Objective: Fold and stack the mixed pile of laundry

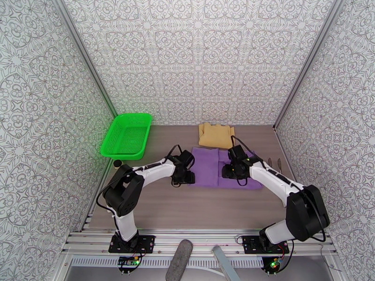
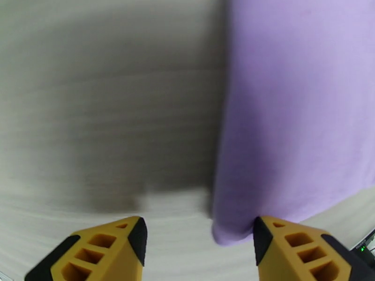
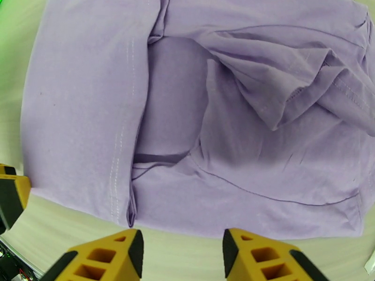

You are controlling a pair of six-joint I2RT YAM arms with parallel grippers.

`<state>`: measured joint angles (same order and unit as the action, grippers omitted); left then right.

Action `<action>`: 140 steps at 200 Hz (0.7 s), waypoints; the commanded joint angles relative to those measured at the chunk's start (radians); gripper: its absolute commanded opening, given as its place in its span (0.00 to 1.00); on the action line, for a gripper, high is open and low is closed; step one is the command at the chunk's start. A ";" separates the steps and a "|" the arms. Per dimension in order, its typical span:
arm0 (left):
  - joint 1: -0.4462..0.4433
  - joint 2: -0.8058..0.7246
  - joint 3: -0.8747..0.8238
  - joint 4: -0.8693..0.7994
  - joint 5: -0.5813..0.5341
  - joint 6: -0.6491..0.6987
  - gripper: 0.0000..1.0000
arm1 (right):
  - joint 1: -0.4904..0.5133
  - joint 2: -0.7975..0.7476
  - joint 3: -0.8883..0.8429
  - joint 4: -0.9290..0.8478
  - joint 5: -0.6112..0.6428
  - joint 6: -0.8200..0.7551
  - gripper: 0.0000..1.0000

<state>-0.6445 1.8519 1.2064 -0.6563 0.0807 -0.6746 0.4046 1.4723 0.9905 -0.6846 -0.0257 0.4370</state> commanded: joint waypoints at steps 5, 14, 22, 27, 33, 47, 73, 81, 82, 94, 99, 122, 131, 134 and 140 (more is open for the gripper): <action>-0.007 0.013 0.013 0.103 0.001 -0.030 0.65 | -0.002 -0.067 -0.064 0.019 -0.015 0.017 0.50; -0.007 0.023 0.012 0.113 0.005 -0.031 0.64 | -0.001 -0.081 -0.077 0.020 -0.016 0.023 0.50; -0.007 0.033 0.013 0.120 0.012 -0.031 0.64 | -0.001 -0.091 -0.088 0.020 -0.016 0.026 0.50; -0.008 0.038 0.012 0.124 0.017 -0.031 0.63 | -0.002 -0.097 -0.091 0.020 -0.017 0.029 0.50; -0.009 0.042 0.010 0.131 0.025 -0.032 0.62 | -0.002 -0.102 -0.095 0.019 -0.017 0.030 0.50; -0.013 0.052 0.005 0.144 0.043 -0.037 0.58 | -0.002 -0.110 -0.096 0.014 -0.014 0.032 0.50; -0.027 0.057 -0.007 0.147 0.053 -0.047 0.50 | -0.002 -0.118 -0.091 0.008 -0.013 0.032 0.50; -0.031 0.057 -0.011 0.151 0.056 -0.050 0.46 | -0.002 -0.119 -0.090 0.007 -0.012 0.032 0.50; -0.031 0.057 -0.012 0.152 0.057 -0.051 0.46 | -0.002 -0.119 -0.090 0.007 -0.011 0.032 0.50; -0.037 0.059 -0.021 0.159 0.067 -0.057 0.38 | -0.001 -0.121 -0.089 0.004 -0.009 0.034 0.50; -0.038 0.060 -0.023 0.162 0.072 -0.059 0.33 | -0.002 -0.121 -0.090 0.005 -0.008 0.034 0.50; -0.044 0.061 -0.031 0.164 0.077 -0.066 0.11 | -0.002 -0.125 -0.090 0.000 -0.002 0.033 0.50; -0.043 0.061 -0.026 0.152 0.065 -0.063 0.03 | -0.002 -0.130 -0.090 -0.004 0.000 0.031 0.50; -0.042 0.061 -0.023 0.145 0.059 -0.060 0.00 | -0.003 -0.132 -0.090 -0.006 0.002 0.030 0.50; -0.040 0.060 -0.017 0.125 0.043 -0.052 0.00 | -0.004 -0.137 -0.090 -0.010 0.005 0.029 0.50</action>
<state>-0.6811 1.8996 1.1912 -0.5034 0.1345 -0.7349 0.4046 1.3682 0.9077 -0.6815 -0.0311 0.4557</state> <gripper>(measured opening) 0.052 0.501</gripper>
